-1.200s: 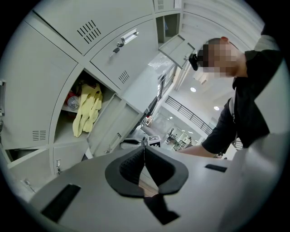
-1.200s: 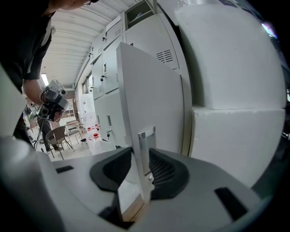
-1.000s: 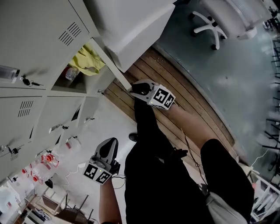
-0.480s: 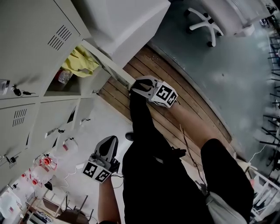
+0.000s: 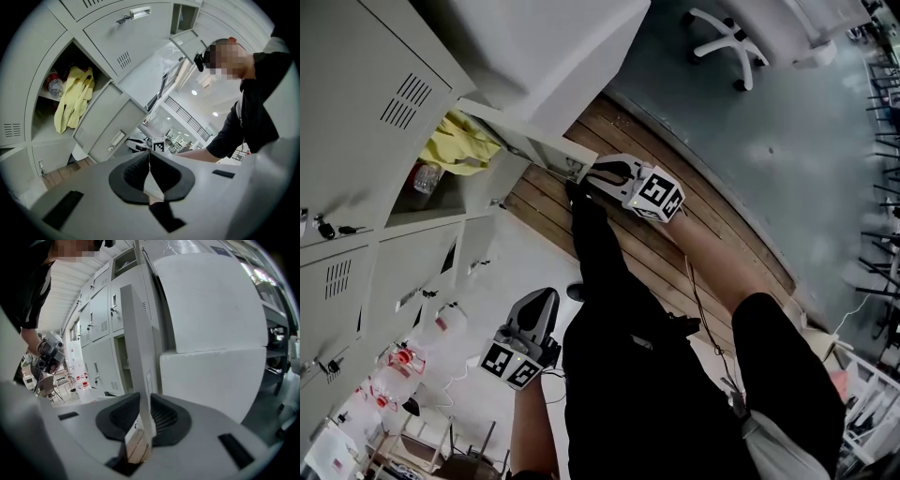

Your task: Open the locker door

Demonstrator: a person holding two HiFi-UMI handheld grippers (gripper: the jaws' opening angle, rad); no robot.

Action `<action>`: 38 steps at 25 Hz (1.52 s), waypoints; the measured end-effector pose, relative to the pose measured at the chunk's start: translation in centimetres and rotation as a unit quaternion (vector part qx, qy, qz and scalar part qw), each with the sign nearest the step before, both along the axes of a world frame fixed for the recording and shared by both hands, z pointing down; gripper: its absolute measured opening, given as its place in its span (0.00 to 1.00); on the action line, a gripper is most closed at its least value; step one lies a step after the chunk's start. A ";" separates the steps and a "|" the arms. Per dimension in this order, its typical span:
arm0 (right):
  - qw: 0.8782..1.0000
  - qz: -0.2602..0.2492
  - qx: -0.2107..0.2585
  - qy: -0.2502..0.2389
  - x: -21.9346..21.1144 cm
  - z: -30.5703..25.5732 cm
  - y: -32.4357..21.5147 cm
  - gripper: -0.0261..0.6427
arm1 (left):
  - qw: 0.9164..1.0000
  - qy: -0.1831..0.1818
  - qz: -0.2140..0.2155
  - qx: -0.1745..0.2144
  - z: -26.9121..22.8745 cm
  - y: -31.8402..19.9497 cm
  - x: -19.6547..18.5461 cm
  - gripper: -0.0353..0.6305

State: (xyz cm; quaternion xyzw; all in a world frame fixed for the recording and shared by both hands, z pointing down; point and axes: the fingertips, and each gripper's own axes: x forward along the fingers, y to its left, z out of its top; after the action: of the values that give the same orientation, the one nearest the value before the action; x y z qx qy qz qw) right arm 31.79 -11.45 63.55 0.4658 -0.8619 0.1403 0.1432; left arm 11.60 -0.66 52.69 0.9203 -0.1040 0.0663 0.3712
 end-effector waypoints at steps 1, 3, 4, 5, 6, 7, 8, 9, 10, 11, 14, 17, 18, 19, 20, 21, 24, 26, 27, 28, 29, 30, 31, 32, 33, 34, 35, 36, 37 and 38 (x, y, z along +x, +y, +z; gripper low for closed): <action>1.000 0.007 -0.001 -0.001 0.4 0.0 -0.1 0.16 | 1.000 0.001 0.002 -0.002 0.1 0.0 0.3 0.08; 1.000 0.023 0.000 0.000 1.5 0.0 -0.4 0.13 | 1.000 0.003 0.006 -0.007 0.2 0.0 0.9 0.08; 1.000 0.030 0.000 -0.001 2.0 0.0 -0.6 0.13 | 1.000 0.004 0.008 -0.009 0.3 0.1 1.1 0.08; 0.999 0.036 -0.001 -0.005 2.4 0.0 -0.8 0.13 | 1.000 0.004 0.009 -0.010 0.4 0.0 1.4 0.08; 0.999 0.041 -0.001 -0.009 2.8 0.0 -1.0 0.13 | 1.000 0.003 0.010 -0.011 0.5 -0.1 1.5 0.08; 0.999 0.047 -0.001 -0.013 3.2 0.0 -1.2 0.13 | 1.000 0.002 0.009 -0.013 0.7 -0.3 1.6 0.08; 0.999 0.051 -0.001 -0.014 3.6 0.0 -1.4 0.12 | 1.000 0.002 0.007 -0.014 0.8 -0.5 1.7 0.08; 0.998 0.055 0.000 -0.012 4.0 0.0 -1.6 0.11 | 1.000 0.001 0.005 -0.014 0.9 -0.8 1.7 0.08; 0.998 0.056 0.000 -0.009 4.2 -0.1 -1.8 0.09 | 1.000 0.001 0.004 -0.014 1.0 -1.1 1.8 0.08; 0.998 0.055 0.001 -0.005 4.4 -0.1 -1.8 0.09 | 1.000 0.002 0.003 -0.014 1.0 -1.4 1.9 0.08; 0.999 0.049 -0.002 -0.001 4.4 0.0 -1.9 0.09 | 1.000 0.002 0.000 -0.011 0.9 -2.2 2.1 0.08; 0.999 0.046 -0.007 -0.001 4.4 -0.1 -1.9 0.09 | 1.000 0.004 -0.004 -0.007 0.7 -2.8 2.5 0.08; 0.999 0.046 -0.009 -0.001 4.4 -0.1 -1.9 0.09 | 1.000 0.005 -0.005 -0.005 0.5 -2.9 2.7 0.08; 0.999 0.048 -0.013 -0.002 4.5 -0.1 -1.8 0.09 | 1.000 0.007 -0.006 -0.003 0.3 -3.0 2.8 0.08; 0.998 0.052 -0.019 -0.005 4.5 0.0 -1.7 0.09 | 1.000 0.008 -0.006 -0.001 0.0 -3.0 2.8 0.08; 0.998 0.060 -0.026 -0.011 4.7 0.1 -1.5 0.10 | 1.000 0.010 -0.007 0.001 -0.3 -3.0 2.9 0.08; 0.995 0.090 -0.039 -0.027 5.3 -0.4 -0.9 0.10 | 1.000 0.023 -0.010 0.014 -1.7 -3.2 3.2 0.08; 0.994 0.096 -0.036 -0.029 4.9 -1.7 0.1 0.10 | 0.999 0.032 -0.011 0.026 -3.0 -3.2 2.9 0.08; 0.994 0.096 -0.033 -0.030 4.5 -2.6 0.7 0.10 | 0.999 0.035 -0.013 0.032 -3.7 -3.1 2.6 0.08; 0.995 0.093 -0.029 -0.031 3.9 -3.8 1.4 0.10 | 0.998 0.038 -0.017 0.038 -4.4 -3.0 2.1 0.08; 0.995 0.088 -0.021 -0.031 3.2 -5.2 2.0 0.10 | 0.998 0.042 -0.020 0.045 -5.2 -2.8 1.7 0.08; 0.996 0.084 -0.010 -0.030 2.6 -6.8 2.6 0.10 | 0.997 0.045 -0.023 0.053 -6.0 -2.6 1.3 0.08; 0.996 0.080 0.003 -0.031 1.9 -8.6 3.2 0.10 | 0.997 0.049 -0.026 0.061 -6.9 -2.4 0.9 0.08; 0.996 0.076 0.017 -0.033 1.1 -10.5 3.7 0.10 | 0.996 0.053 -0.027 0.071 -7.9 -2.2 0.5 0.08; 0.996 0.073 0.031 -0.037 0.3 -12.4 4.2 0.10 | 0.995 0.056 -0.030 0.080 -8.9 -1.9 0.0 0.08; 0.996 0.069 0.044 -0.042 -0.8 -14.3 4.8 0.09 | 0.994 0.060 -0.034 0.089 -10.0 -1.5 -0.6 0.08; 0.995 0.064 0.056 -0.047 -2.0 -16.2 5.5 0.09 | 0.992 0.065 -0.039 0.097 -11.1 -1.0 -1.3 0.08; 0.995 0.057 0.067 -0.052 -3.2 -18.0 6.2 0.09 | 0.991 0.070 -0.044 0.106 -12.2 -0.4 -2.0 0.08; 0.994 0.049 0.080 -0.055 -4.5 -19.9 6.9 0.09 | 0.989 0.074 -0.049 0.116 -13.4 0.0 -2.8 0.08; 0.993 0.041 0.095 -0.057 -5.7 -21.9 7.5 0.08 | 0.987 0.078 -0.053 0.130 -14.7 0.4 -3.4 0.08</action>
State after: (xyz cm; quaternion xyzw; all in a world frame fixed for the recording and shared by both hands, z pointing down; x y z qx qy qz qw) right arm 26.11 -3.96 41.70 0.5032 -0.8584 0.0901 0.0432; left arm 8.17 -0.28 37.98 0.9562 -0.1310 -0.0392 0.2587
